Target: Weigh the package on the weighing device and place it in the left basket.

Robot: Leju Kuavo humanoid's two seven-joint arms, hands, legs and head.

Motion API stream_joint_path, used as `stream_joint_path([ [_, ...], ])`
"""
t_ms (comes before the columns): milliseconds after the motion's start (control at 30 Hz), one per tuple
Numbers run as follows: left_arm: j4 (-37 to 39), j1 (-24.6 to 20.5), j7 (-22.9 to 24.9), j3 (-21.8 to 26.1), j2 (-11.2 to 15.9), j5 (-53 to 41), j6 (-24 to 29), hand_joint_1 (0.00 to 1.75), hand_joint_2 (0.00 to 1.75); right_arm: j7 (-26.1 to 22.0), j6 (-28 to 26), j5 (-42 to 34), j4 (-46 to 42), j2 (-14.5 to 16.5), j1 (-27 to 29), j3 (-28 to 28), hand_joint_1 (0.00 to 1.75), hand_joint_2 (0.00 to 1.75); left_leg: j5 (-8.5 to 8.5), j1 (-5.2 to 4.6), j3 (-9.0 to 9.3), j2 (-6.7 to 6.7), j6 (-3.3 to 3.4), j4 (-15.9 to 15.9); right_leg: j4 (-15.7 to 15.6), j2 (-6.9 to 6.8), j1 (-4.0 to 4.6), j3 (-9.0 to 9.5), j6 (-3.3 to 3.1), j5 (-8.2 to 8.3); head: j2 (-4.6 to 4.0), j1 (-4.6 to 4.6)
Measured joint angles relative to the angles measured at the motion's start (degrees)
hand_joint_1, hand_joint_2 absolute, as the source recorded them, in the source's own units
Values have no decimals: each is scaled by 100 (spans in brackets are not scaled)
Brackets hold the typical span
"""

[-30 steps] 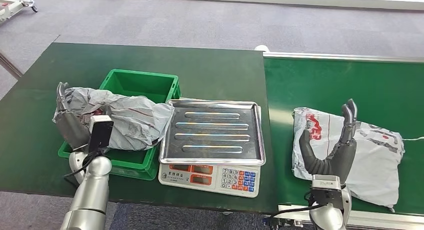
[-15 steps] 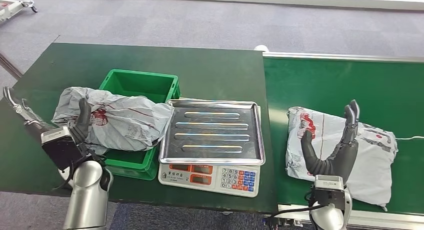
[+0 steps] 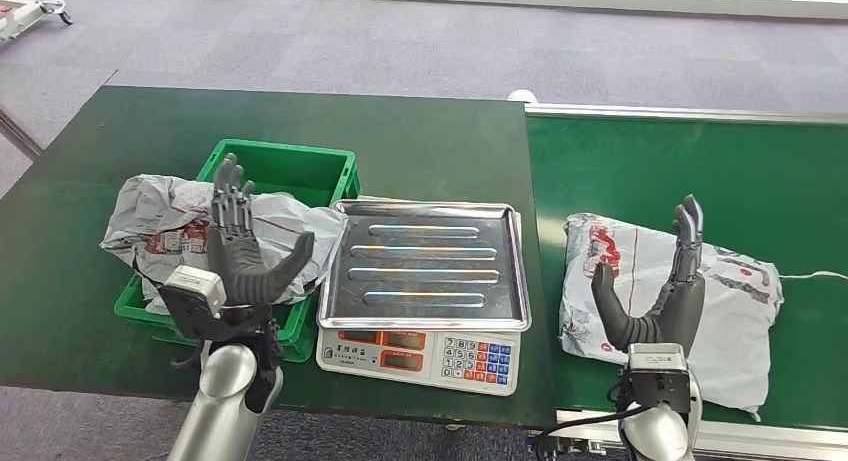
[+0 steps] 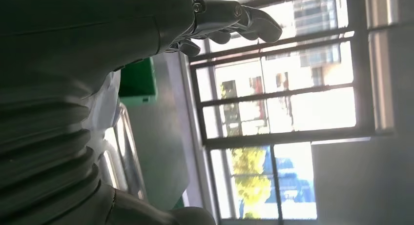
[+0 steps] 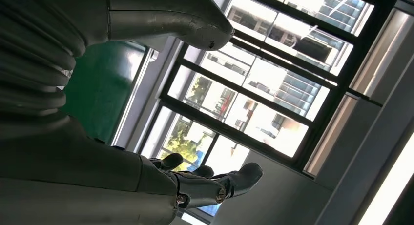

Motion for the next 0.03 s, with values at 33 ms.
stream_joint_path([
  [33, -18, 33, 67, -70, 0, -43, -77, 0, 175, 29, 45, -21, 0, 0, -15, 9, 0, 0, -1, -1, 0, 0, 1, 0, 0, 0, -1, 0, 0, 0, 0, 0],
])
